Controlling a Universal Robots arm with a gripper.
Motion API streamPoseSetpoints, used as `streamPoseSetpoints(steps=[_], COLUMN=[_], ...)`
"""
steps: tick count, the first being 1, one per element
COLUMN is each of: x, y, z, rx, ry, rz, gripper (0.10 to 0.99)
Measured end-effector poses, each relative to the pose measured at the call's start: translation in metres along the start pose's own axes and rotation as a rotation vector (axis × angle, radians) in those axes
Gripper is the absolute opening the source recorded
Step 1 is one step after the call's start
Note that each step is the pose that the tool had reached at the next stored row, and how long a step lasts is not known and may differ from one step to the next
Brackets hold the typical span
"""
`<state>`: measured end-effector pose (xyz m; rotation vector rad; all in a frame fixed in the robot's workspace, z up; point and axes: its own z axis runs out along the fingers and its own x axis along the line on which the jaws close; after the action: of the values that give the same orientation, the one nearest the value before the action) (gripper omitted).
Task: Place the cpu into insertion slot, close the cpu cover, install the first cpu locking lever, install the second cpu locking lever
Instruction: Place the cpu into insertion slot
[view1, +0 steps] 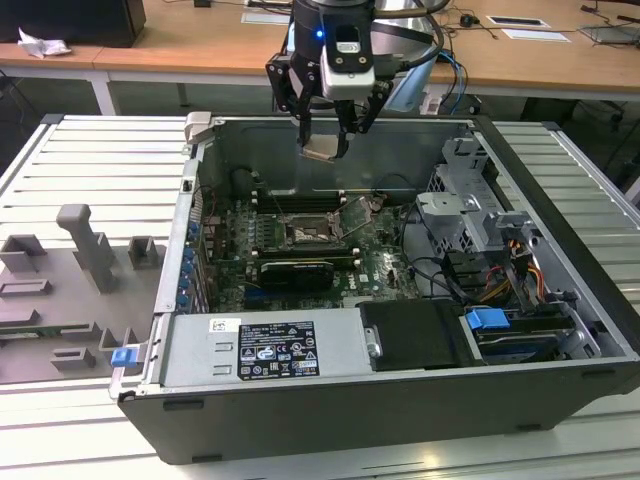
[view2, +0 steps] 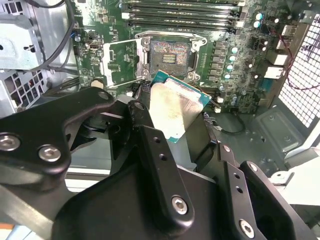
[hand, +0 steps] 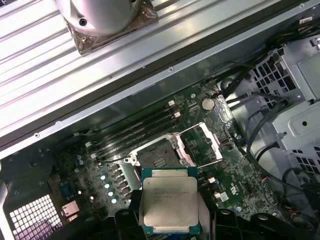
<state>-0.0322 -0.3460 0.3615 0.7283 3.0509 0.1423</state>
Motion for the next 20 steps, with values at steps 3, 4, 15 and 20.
streamPoseSetpoints(steps=[3,4,15,20], x=[0.0000,0.0000,0.0000,0.0000], y=[0.0000,0.0000,0.0000,0.0000], z=[0.0000,0.0001,0.0002,0.0002], rx=[0.000,-0.001,0.000,-0.001], ry=[-0.0014,-0.0023,-0.0083,-0.0100], rz=[0.015,0.026,0.085,0.105], gripper=[0.525,0.525,0.525,0.525])
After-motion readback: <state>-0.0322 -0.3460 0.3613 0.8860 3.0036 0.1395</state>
